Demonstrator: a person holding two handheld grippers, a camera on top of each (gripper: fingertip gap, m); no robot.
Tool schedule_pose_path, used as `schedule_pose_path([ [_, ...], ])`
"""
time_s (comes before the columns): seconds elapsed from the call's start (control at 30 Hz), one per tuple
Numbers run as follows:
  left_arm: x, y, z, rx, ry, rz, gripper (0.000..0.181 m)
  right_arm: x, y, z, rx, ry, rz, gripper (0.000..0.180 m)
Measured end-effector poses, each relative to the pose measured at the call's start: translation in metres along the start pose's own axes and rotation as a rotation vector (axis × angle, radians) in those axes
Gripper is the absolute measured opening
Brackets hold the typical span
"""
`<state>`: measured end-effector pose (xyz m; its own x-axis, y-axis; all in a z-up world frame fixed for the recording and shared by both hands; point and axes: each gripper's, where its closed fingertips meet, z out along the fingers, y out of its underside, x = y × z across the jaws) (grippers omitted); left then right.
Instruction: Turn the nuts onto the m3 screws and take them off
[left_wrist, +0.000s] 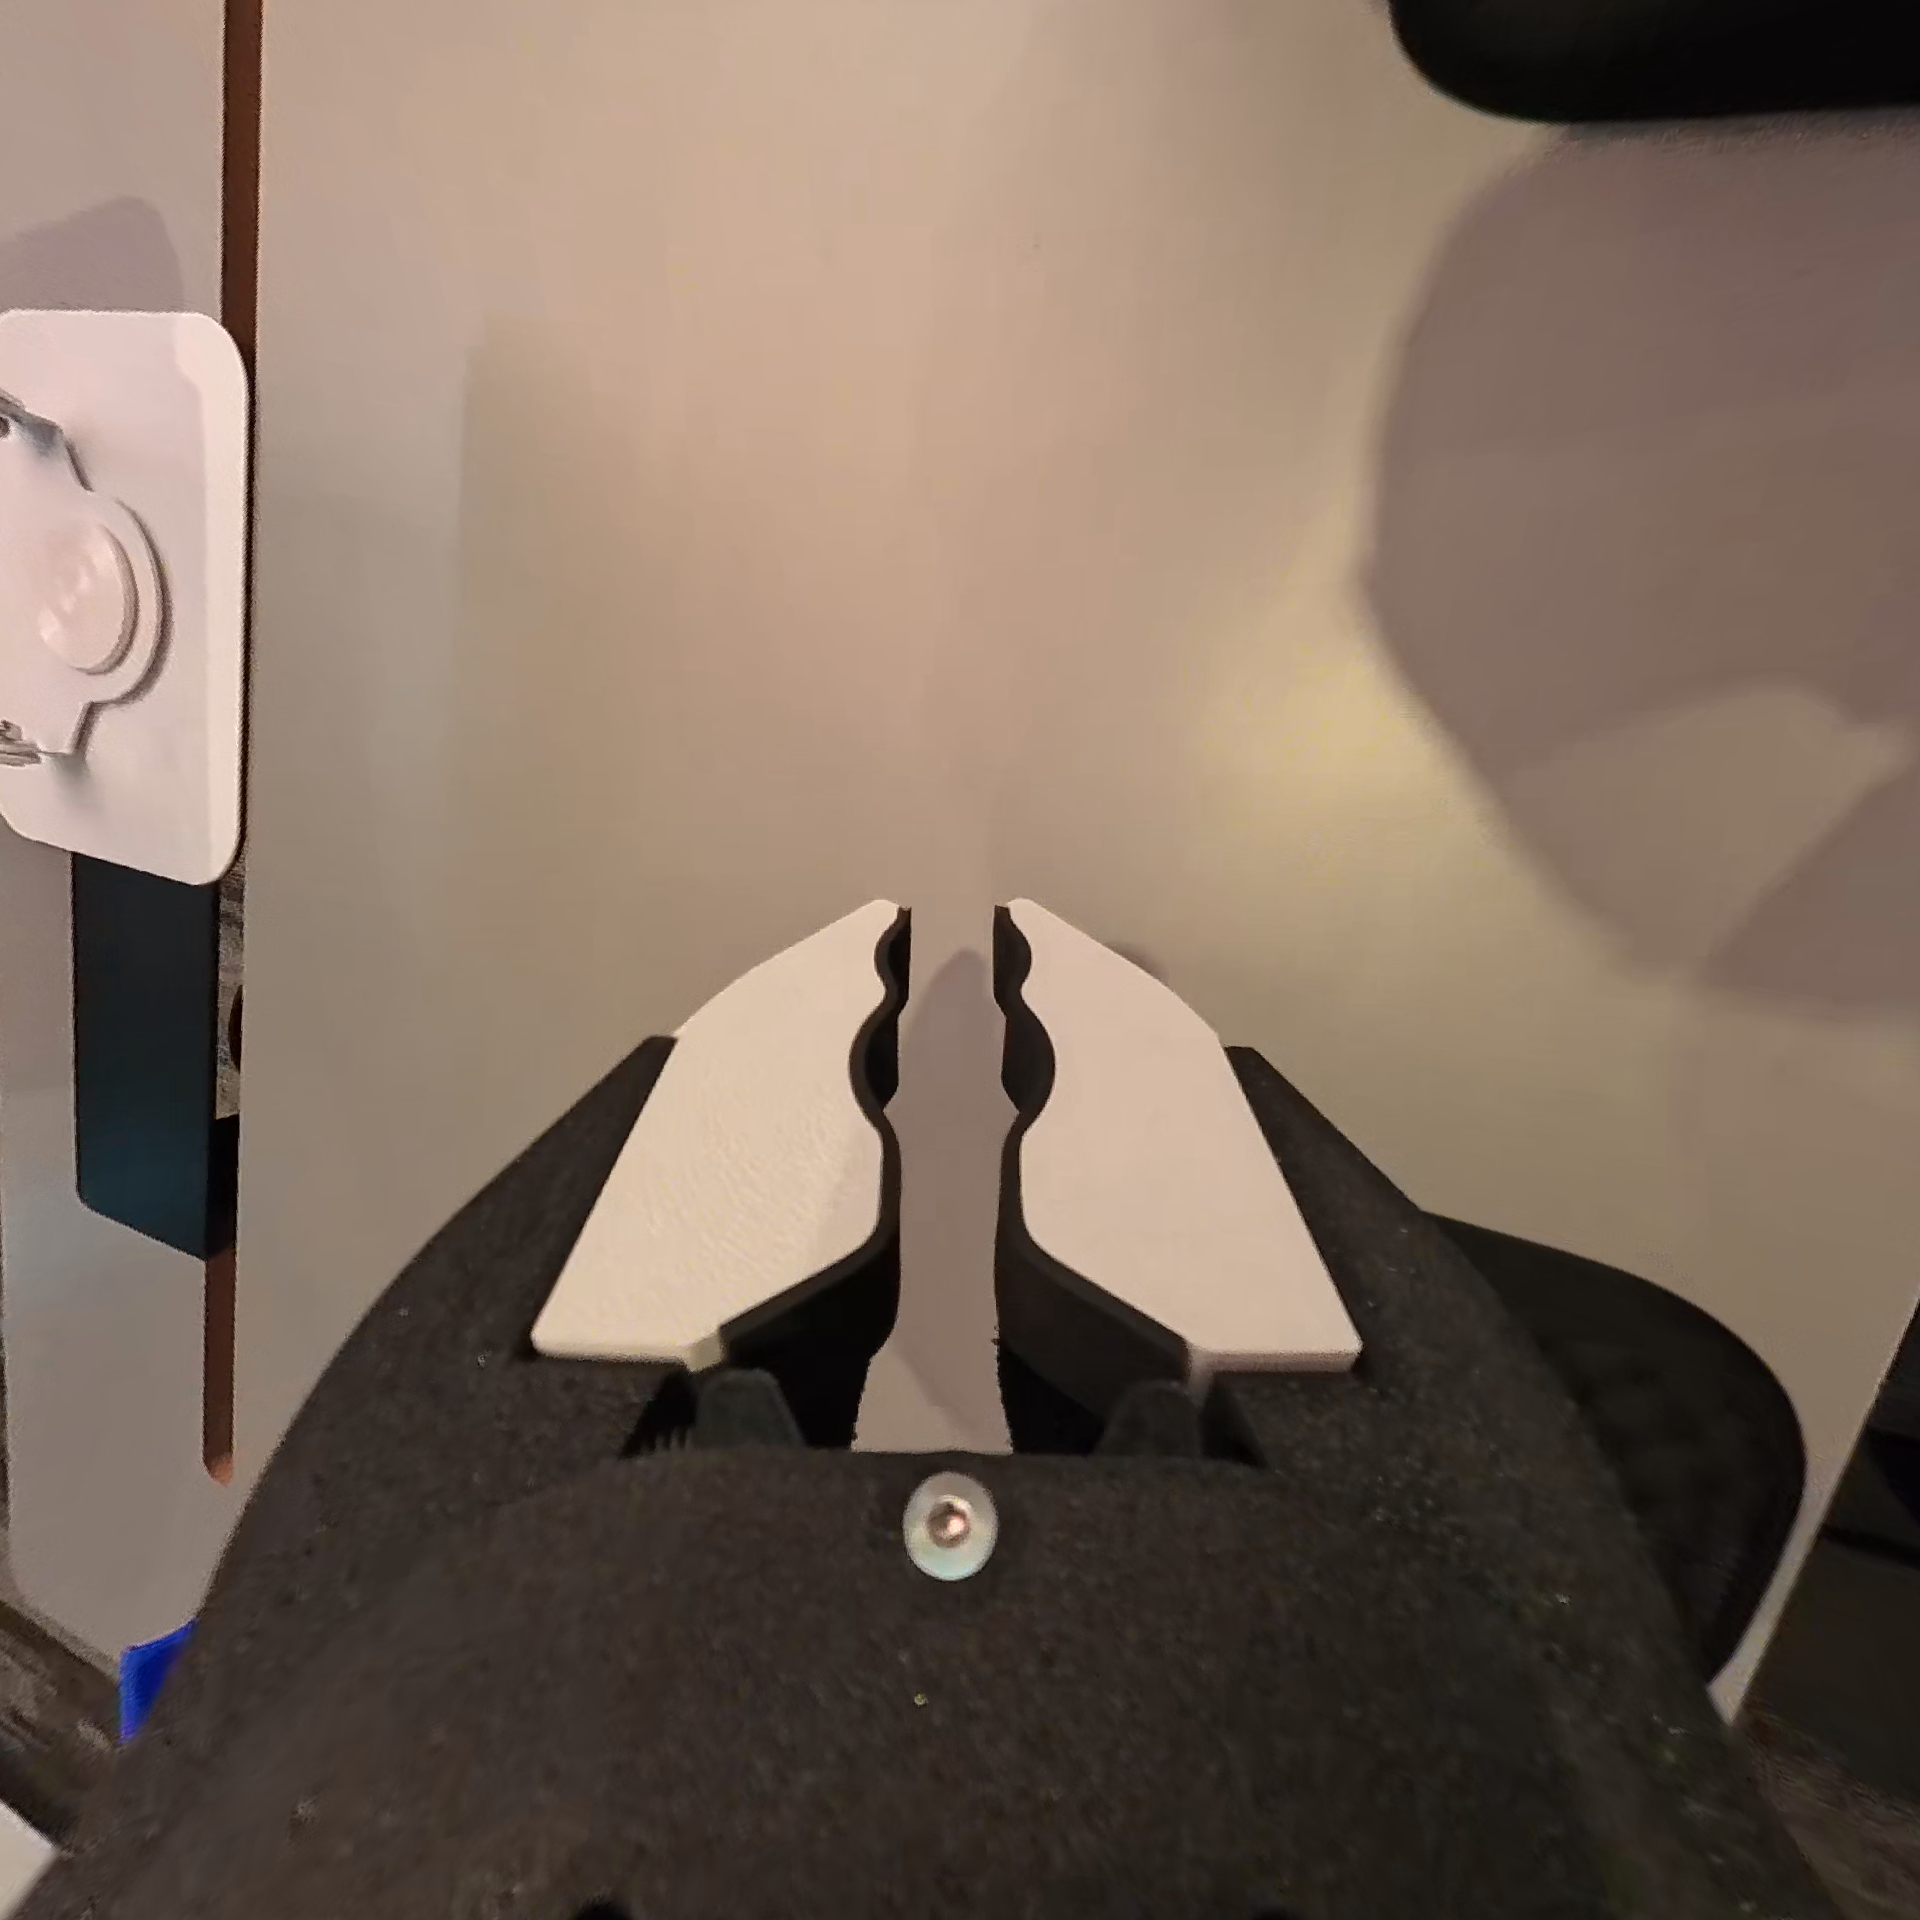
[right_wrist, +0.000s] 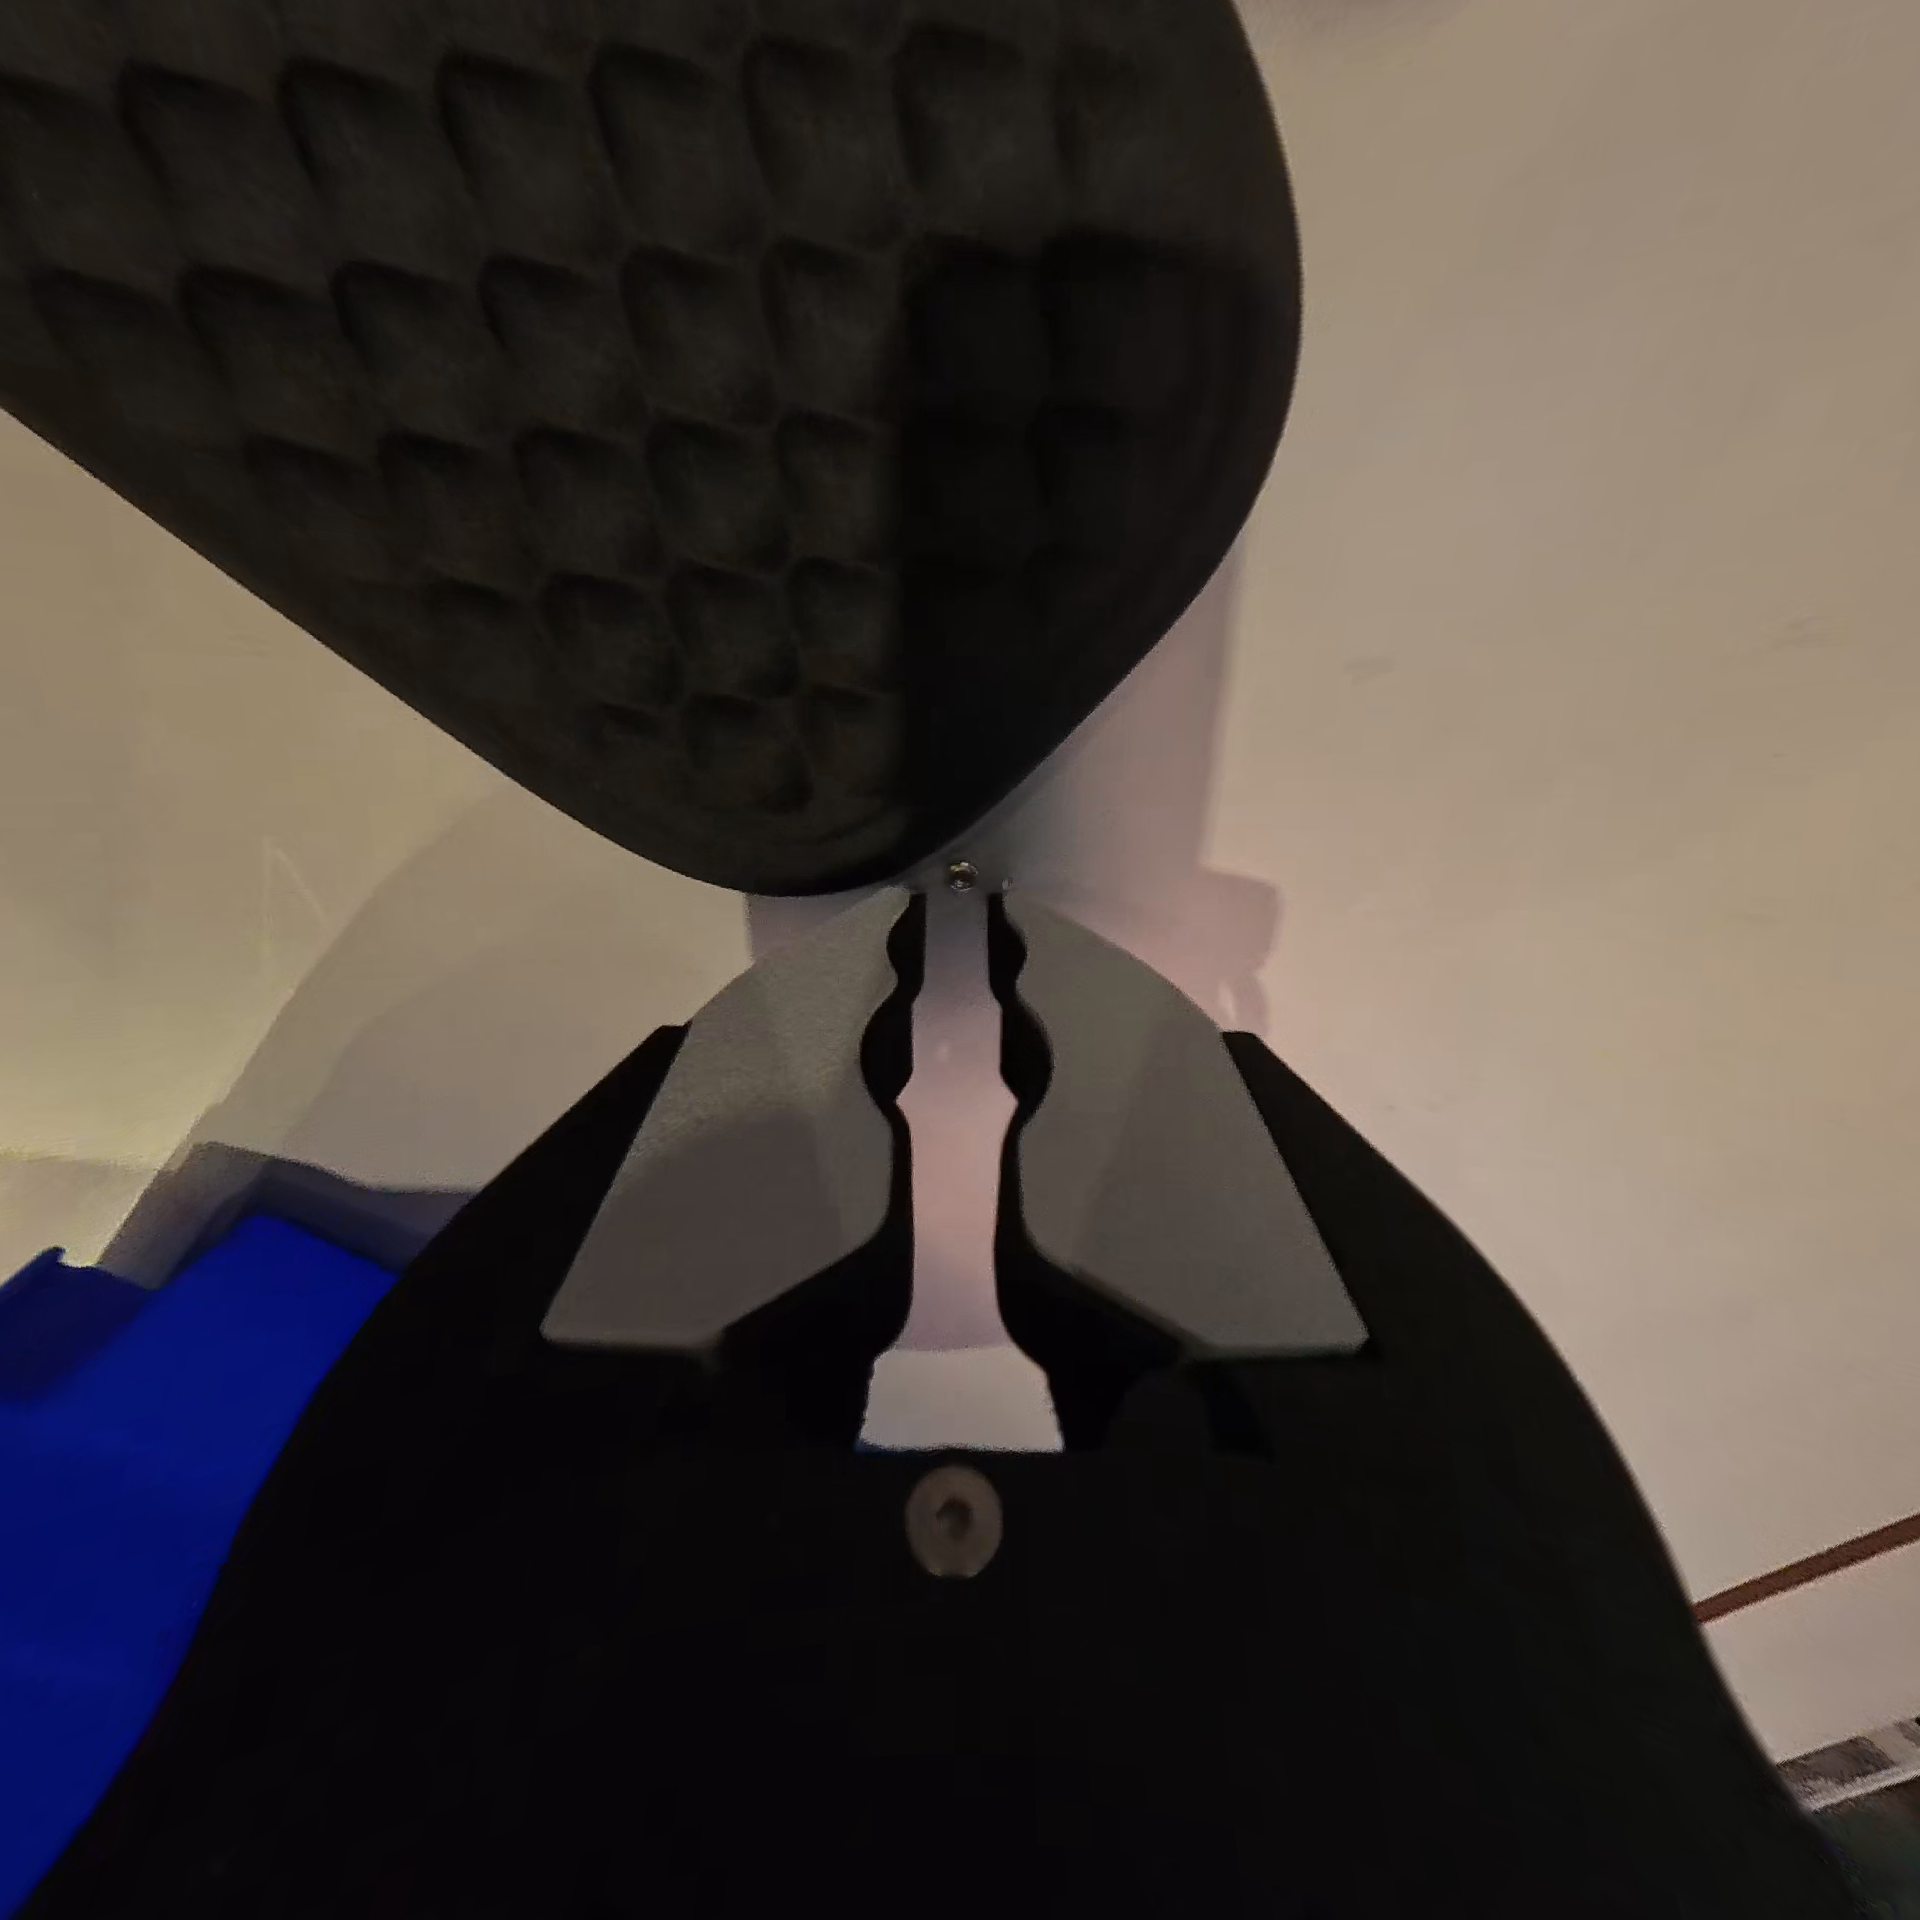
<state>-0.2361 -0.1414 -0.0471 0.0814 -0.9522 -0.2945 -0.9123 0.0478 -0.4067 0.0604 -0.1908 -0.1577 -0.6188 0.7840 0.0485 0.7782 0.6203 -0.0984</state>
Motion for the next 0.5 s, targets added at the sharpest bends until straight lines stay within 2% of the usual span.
schedule_pose_path([
  [0.23, 0.004, -0.005, -0.006, -0.035, -0.011, -0.033, 0.014, 0.003, -0.005, 0.001, 0.033, -0.001, -0.059, 0.009],
  [0.5, 0.011, -0.005, -0.007, -0.066, -0.01, -0.029, 0.014, 0.002, -0.006, 0.002, 0.04, -0.057, -0.037, 0.005],
])
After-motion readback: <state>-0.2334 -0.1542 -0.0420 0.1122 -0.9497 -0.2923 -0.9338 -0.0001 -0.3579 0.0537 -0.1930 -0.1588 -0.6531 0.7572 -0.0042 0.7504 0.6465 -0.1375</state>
